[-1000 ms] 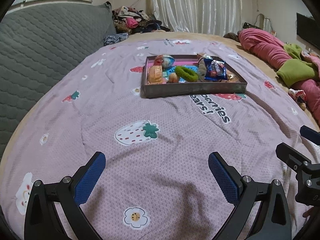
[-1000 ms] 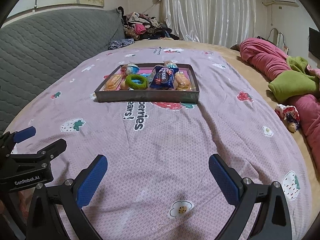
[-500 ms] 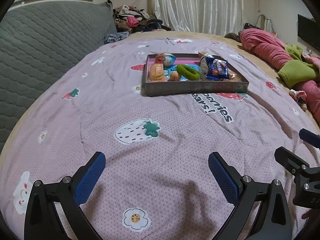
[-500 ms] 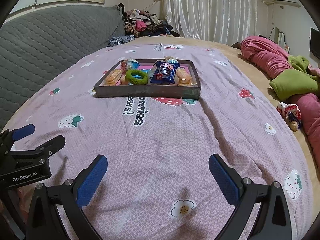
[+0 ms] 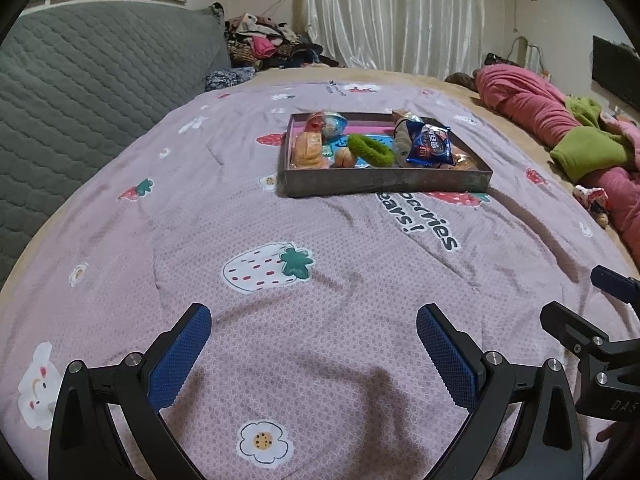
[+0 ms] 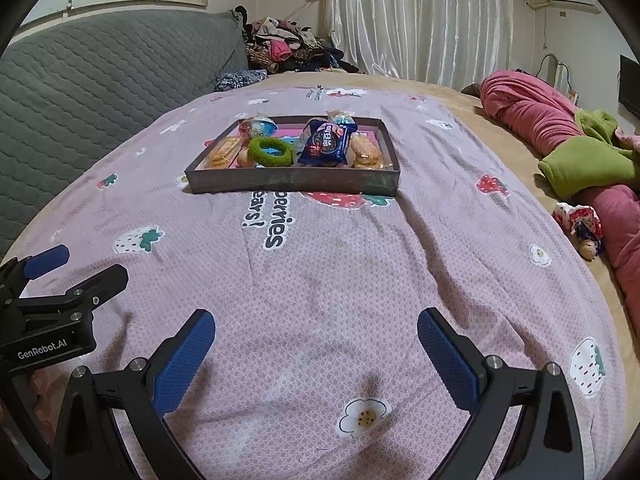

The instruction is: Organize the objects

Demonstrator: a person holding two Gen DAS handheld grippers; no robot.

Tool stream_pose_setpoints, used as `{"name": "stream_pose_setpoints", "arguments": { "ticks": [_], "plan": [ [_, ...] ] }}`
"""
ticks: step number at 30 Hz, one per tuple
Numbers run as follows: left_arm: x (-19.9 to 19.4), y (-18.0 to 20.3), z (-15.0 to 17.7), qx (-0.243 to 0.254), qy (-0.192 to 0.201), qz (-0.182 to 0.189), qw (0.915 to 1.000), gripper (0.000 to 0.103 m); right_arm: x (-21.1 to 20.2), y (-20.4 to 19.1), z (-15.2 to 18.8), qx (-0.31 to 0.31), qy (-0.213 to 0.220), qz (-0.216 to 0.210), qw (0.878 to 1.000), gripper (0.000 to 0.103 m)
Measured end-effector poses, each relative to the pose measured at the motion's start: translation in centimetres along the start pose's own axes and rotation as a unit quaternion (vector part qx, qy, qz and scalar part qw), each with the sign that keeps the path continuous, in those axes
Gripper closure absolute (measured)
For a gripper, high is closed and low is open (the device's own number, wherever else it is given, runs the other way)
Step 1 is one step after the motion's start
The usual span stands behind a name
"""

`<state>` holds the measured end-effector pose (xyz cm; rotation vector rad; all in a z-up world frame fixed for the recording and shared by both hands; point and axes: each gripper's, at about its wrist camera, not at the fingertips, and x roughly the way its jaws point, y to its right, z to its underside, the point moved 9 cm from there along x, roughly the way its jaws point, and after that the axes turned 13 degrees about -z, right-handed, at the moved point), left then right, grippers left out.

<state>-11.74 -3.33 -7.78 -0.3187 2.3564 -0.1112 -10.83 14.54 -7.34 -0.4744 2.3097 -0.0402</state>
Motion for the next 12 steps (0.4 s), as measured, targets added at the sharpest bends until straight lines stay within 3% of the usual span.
{"name": "stream_pose_setpoints", "arguments": {
  "ticks": [9,12],
  "plan": [
    [0.23,-0.33,0.01,0.003,0.012,-0.028,0.9995,0.001,0.61,0.1,0.38,-0.001,-0.007,0.0,1.0,0.001],
    [0.11,-0.28,-0.11,0.002,0.015,-0.022,0.9996,0.001,0.78,0.23,0.45,0.001,-0.008,0.0,1.0,0.001]
  ]
}}
